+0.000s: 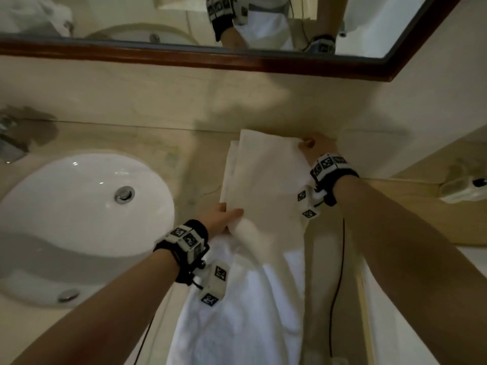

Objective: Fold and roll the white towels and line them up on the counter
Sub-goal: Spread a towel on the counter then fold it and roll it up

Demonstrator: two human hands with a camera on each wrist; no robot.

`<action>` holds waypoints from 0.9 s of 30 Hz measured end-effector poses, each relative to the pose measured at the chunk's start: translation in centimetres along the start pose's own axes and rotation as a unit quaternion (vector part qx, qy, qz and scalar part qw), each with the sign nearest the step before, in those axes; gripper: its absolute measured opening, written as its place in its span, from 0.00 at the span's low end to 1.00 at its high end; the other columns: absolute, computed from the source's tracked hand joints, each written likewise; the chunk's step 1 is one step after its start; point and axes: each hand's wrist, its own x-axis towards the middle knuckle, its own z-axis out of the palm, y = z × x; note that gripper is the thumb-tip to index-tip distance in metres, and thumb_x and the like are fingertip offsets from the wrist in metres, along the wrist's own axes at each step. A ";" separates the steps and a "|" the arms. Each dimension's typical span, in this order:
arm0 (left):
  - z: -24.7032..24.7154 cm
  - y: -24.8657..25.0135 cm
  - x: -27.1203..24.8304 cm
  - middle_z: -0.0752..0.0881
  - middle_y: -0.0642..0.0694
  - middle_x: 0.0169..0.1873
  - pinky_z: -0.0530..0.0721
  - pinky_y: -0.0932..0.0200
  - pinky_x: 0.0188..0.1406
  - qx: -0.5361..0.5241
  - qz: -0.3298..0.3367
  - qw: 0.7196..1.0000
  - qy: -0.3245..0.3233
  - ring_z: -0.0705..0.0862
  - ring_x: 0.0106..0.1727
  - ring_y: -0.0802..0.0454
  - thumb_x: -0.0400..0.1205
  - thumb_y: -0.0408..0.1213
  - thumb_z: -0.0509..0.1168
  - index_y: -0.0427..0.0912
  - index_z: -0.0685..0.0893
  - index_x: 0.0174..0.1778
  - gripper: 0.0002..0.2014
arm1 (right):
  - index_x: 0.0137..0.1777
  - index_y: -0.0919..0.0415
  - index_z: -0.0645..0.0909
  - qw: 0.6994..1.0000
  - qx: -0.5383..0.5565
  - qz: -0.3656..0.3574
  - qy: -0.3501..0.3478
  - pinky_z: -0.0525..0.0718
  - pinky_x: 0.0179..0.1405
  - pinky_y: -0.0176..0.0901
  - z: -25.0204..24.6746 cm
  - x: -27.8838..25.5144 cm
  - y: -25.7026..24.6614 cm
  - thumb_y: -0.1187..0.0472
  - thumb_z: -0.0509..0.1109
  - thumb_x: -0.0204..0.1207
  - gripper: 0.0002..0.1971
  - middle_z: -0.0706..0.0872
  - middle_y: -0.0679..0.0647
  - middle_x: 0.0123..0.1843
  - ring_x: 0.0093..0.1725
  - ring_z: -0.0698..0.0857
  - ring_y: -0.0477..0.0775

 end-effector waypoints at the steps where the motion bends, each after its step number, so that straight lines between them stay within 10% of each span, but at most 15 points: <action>1: -0.2 -0.2 -0.2 0.85 0.39 0.56 0.86 0.46 0.58 -0.009 0.009 1.000 -0.001 0.85 0.56 0.40 0.83 0.41 0.64 0.38 0.75 0.69 0.19 | 0.66 0.68 0.79 1.000 -0.005 -0.008 0.001 0.75 0.60 0.47 0.2 0.0 0.0 0.58 0.57 0.85 0.17 0.83 0.65 0.64 0.62 0.81 0.65; 6: -1.4 -0.6 -1.0 0.84 0.40 0.56 0.81 0.45 0.59 -0.008 0.088 0.992 0.092 0.83 0.55 0.42 0.86 0.39 0.56 0.44 0.78 0.65 0.13 | 0.67 0.61 0.79 0.981 0.173 0.086 -0.020 0.76 0.66 0.53 0.3 1.4 1.5 0.48 0.59 0.82 0.21 0.81 0.60 0.68 0.63 0.80 0.63; 10: -2.1 -1.1 -1.4 0.81 0.47 0.53 0.76 0.57 0.55 0.045 0.095 0.987 0.120 0.81 0.60 0.44 0.87 0.42 0.54 0.43 0.77 0.68 0.16 | 0.74 0.58 0.72 0.894 0.393 0.171 -0.131 0.78 0.68 0.62 0.4 2.3 2.3 0.45 0.64 0.79 0.27 0.79 0.58 0.71 0.66 0.80 0.63; 13: -2.3 -1.9 -1.6 0.81 0.46 0.54 0.71 0.62 0.52 0.089 0.081 0.984 0.128 0.79 0.50 0.52 0.87 0.45 0.54 0.43 0.78 0.66 0.16 | 0.75 0.62 0.69 0.912 0.336 0.154 -0.178 0.76 0.70 0.57 -0.6 1.9 1.3 0.52 0.63 0.82 0.25 0.77 0.58 0.72 0.68 0.78 0.61; 19: -2.4 -2.3 -1.7 0.83 0.48 0.39 0.77 0.66 0.30 0.031 0.024 0.996 0.083 0.81 0.38 0.53 0.85 0.52 0.56 0.45 0.81 0.48 0.15 | 0.67 0.64 0.77 0.981 0.153 0.066 -0.096 0.75 0.59 0.43 -1.1 1.0 -1.0 0.56 0.62 0.83 0.17 0.77 0.61 0.71 0.67 0.78 0.62; 22: -2.0 -1.3 -0.9 0.83 0.49 0.48 0.78 0.62 0.41 0.193 0.065 0.974 0.101 0.82 0.48 0.51 0.77 0.55 0.68 0.45 0.76 0.56 0.21 | 0.52 0.58 0.79 0.974 0.210 0.088 0.011 0.76 0.55 0.41 -0.3 0.5 -1.7 0.54 0.65 0.79 0.09 0.79 0.60 0.67 0.57 0.79 0.57; 27: 0.6 2.2 1.9 0.75 0.46 0.65 0.78 0.49 0.65 0.410 0.186 0.880 0.153 0.77 0.64 0.46 0.75 0.60 0.66 0.45 0.69 0.70 0.33 | 0.76 0.59 0.63 0.980 0.113 0.109 0.123 0.66 0.75 0.58 2.0 -2.3 -1.0 0.54 0.68 0.76 0.30 0.62 0.60 0.79 0.76 0.64 0.62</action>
